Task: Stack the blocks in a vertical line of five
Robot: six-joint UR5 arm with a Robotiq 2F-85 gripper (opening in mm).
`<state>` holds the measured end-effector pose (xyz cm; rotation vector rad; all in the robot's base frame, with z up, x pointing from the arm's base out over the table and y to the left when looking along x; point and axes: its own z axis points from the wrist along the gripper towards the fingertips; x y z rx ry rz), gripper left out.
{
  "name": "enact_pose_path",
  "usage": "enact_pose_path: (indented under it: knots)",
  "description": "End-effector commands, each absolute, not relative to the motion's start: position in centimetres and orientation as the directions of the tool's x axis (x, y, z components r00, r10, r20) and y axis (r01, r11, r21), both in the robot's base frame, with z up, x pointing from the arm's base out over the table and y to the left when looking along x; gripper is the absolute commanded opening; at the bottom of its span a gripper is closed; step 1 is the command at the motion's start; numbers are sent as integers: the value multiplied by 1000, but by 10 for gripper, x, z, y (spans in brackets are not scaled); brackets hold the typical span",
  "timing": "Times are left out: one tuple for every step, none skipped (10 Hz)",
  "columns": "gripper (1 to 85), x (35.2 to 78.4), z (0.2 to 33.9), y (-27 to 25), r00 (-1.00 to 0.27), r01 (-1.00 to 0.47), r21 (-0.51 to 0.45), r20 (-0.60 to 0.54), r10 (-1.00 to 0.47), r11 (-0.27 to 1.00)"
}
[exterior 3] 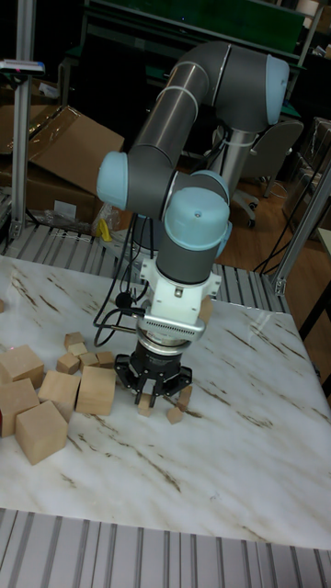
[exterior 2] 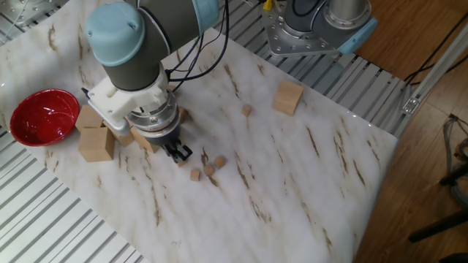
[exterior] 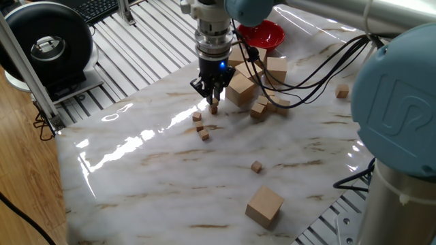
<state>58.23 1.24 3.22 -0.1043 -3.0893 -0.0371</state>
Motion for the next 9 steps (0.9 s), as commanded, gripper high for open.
enact_pose_path:
  knots:
    - [10,584,33,11,-998,50,22,47,49,999]
    - [10,584,33,12,-997,53,26,49,52,998]
    - [10,583,33,12,-997,53,27,52,52,998]
    - [10,582,34,14,-997,58,32,55,56,998]
    - [10,582,34,15,-997,59,36,56,57,998]
    - [10,583,34,16,-997,62,39,56,60,997]
    - [10,584,35,18,-996,67,42,56,65,997]
    - [10,585,35,17,-996,67,36,56,65,997]
    - [10,586,35,18,-996,69,40,55,66,997]
